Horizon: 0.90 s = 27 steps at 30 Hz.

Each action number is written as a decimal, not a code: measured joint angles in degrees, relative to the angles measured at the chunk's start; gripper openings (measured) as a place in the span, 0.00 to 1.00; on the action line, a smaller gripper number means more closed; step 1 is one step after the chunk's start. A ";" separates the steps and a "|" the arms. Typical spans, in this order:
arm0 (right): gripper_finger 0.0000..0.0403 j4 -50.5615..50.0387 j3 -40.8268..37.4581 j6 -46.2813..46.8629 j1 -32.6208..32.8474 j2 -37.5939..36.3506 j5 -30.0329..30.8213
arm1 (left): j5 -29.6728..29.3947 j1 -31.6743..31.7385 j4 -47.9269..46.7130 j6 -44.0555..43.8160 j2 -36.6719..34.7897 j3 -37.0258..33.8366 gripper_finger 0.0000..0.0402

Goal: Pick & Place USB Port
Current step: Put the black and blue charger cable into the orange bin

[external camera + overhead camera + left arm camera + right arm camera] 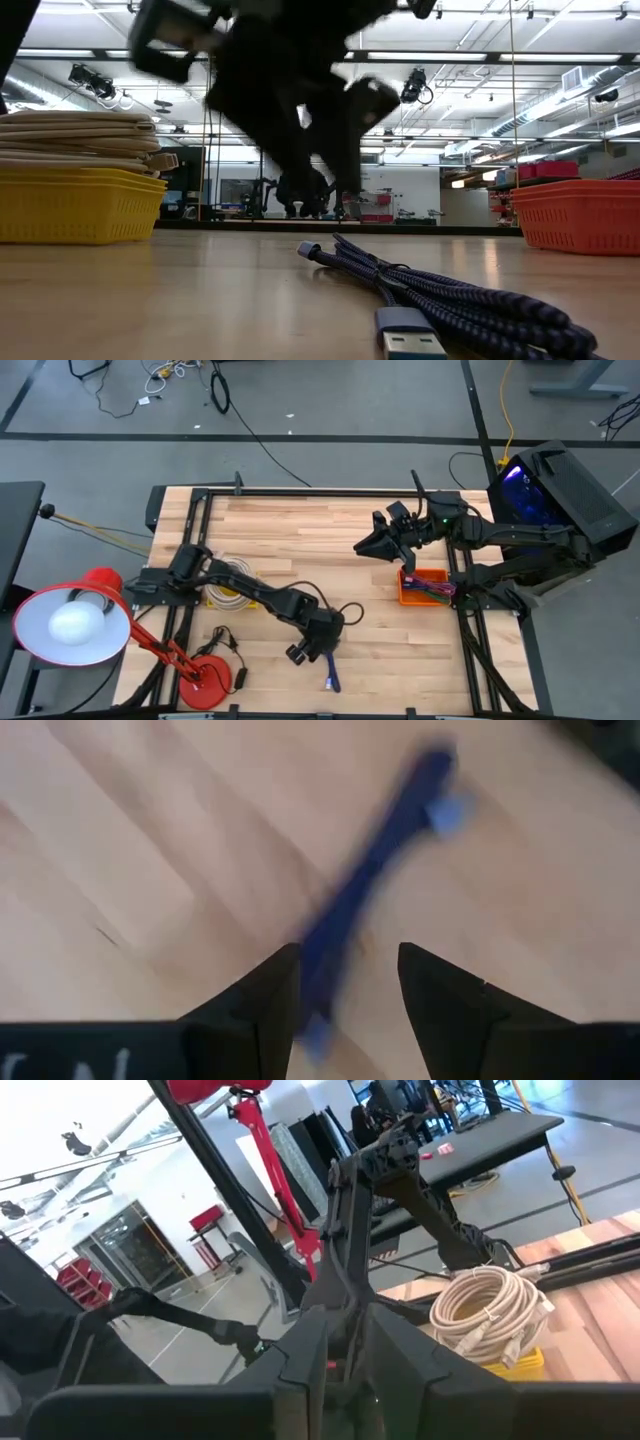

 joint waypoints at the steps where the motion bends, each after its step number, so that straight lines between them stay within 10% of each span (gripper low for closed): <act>1: 0.19 0.09 0.00 0.00 0.00 0.00 0.13 | -0.05 -0.19 -1.06 0.04 0.62 -0.06 0.44; 27: 0.19 0.47 0.00 -0.14 0.00 0.02 2.17 | -6.31 -0.88 3.88 3.19 8.12 0.33 0.36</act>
